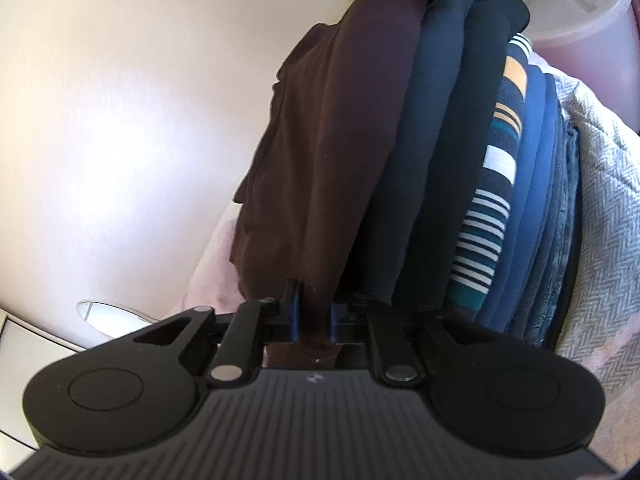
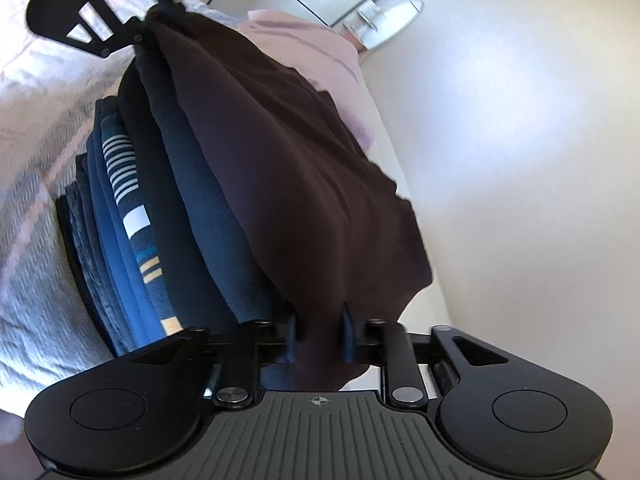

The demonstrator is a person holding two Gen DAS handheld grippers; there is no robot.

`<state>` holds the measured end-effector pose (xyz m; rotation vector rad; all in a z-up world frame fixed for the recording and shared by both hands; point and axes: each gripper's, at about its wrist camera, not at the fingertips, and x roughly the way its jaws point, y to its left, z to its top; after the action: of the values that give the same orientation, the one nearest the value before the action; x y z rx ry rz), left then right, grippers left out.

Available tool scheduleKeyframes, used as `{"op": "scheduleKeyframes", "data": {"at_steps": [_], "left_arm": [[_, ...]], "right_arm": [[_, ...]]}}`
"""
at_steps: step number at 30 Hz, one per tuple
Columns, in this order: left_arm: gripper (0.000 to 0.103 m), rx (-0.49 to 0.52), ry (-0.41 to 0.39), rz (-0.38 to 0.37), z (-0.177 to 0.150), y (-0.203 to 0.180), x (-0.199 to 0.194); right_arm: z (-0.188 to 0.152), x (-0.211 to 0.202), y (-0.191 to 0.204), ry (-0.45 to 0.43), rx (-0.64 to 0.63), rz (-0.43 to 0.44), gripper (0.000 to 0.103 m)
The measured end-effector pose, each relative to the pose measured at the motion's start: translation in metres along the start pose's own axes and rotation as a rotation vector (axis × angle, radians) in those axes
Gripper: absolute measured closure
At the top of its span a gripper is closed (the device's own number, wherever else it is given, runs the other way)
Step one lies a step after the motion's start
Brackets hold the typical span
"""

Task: Fold clothes
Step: 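Lower the sweater onto the top of the folded clothes stack with both tools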

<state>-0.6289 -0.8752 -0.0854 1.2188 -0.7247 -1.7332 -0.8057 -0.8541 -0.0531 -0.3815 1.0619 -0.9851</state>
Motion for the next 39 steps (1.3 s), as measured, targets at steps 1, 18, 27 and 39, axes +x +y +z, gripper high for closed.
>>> {"op": "scheduleKeyframes", "data": {"at_steps": [1,18,27,39], "left_arm": [[0.093,-0.015,0.004,0.002,0.000,0.001,-0.001],[0.096,-0.008,0.019,-0.035,-0.015,-0.023,-0.021],[0.093,0.010,0.030,-0.020,-0.008,-0.024,-0.014],[0.081,-0.064,-0.002,-0.016,-0.003,-0.023,-0.023]], "right_arm": [[0.002,-0.004,-0.001,-0.002,0.009,-0.001,0.086],[-0.001,0.000,0.027,0.045,0.067,0.045,0.086],[0.008,0.007,0.017,0.047,0.034,0.029,0.086],[-0.009,-0.025,0.018,0.065,0.077,-0.030,0.048]]}}
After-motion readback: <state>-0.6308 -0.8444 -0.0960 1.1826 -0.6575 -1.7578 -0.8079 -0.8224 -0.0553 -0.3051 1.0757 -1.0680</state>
